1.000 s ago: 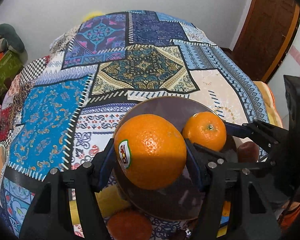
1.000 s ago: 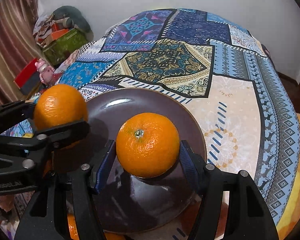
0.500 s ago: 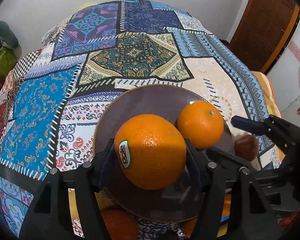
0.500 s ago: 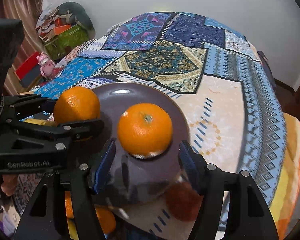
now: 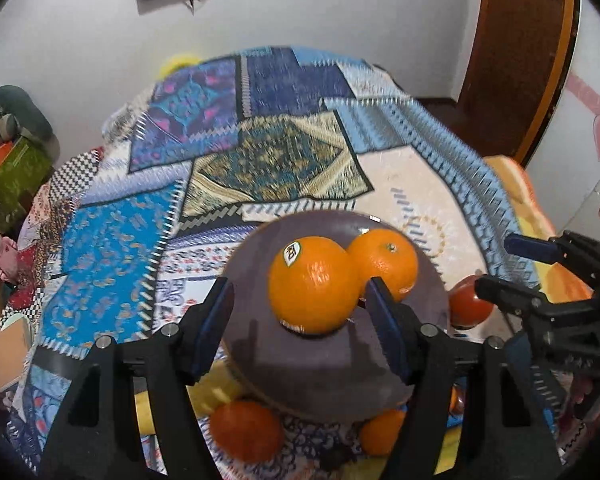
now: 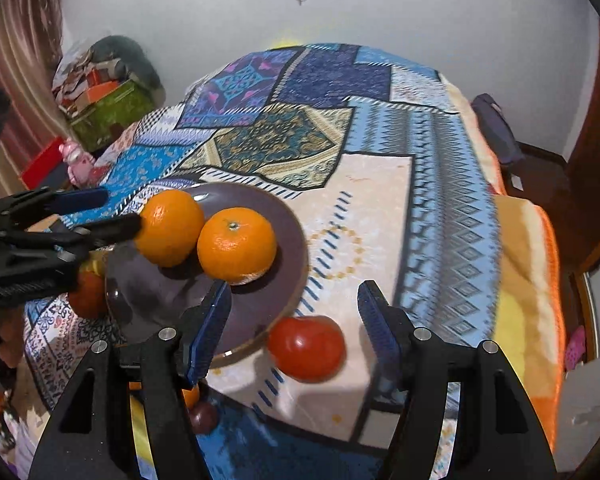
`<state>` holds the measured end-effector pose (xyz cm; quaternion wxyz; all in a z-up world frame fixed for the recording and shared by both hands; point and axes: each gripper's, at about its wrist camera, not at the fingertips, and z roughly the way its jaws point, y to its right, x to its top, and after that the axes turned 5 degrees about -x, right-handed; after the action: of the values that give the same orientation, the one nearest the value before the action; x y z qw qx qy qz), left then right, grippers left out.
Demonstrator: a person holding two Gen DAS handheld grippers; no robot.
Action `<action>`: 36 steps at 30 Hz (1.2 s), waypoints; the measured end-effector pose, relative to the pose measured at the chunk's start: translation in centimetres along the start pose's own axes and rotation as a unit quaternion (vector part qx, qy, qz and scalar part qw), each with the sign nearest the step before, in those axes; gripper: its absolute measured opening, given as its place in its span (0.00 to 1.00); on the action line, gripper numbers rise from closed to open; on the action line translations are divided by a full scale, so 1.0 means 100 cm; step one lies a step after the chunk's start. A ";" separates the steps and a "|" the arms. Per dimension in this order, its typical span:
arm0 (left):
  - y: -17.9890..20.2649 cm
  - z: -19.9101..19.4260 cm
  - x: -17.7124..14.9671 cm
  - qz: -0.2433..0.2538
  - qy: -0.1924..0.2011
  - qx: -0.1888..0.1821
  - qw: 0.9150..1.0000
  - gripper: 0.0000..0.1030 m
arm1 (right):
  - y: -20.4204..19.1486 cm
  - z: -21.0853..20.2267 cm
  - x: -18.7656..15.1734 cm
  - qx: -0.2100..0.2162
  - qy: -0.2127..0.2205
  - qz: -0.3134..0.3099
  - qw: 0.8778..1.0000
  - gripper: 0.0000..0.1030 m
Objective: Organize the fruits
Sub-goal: 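Open both tools to set the oranges on the plate, then grasp a red tomato with the left tool while the right tool grasps another tomato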
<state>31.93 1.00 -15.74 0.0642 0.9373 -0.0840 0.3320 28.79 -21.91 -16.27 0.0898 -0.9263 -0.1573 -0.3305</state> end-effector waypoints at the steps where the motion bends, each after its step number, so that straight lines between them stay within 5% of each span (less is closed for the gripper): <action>1: -0.002 -0.008 -0.001 -0.003 0.006 0.000 1.000 0.67 | 0.002 -0.003 -0.001 -0.001 0.002 0.002 1.000 0.61; 14: -0.033 -0.070 -0.048 -0.044 0.021 0.017 0.999 0.70 | 0.019 -0.032 -0.026 -0.015 0.009 0.028 0.999 0.61; 24: -0.045 -0.051 -0.089 -0.075 -0.017 0.005 0.997 0.70 | 0.016 -0.014 -0.040 -0.012 -0.022 0.033 0.999 0.61; 36: -0.047 -0.010 -0.095 -0.092 -0.043 -0.011 0.995 0.65 | 0.008 0.022 -0.043 0.001 -0.052 0.032 0.998 0.61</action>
<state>24.99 6.85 -21.22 0.1005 0.9538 -0.0040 0.2831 27.20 -23.12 -20.79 0.0928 -0.9466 -0.1323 -0.2791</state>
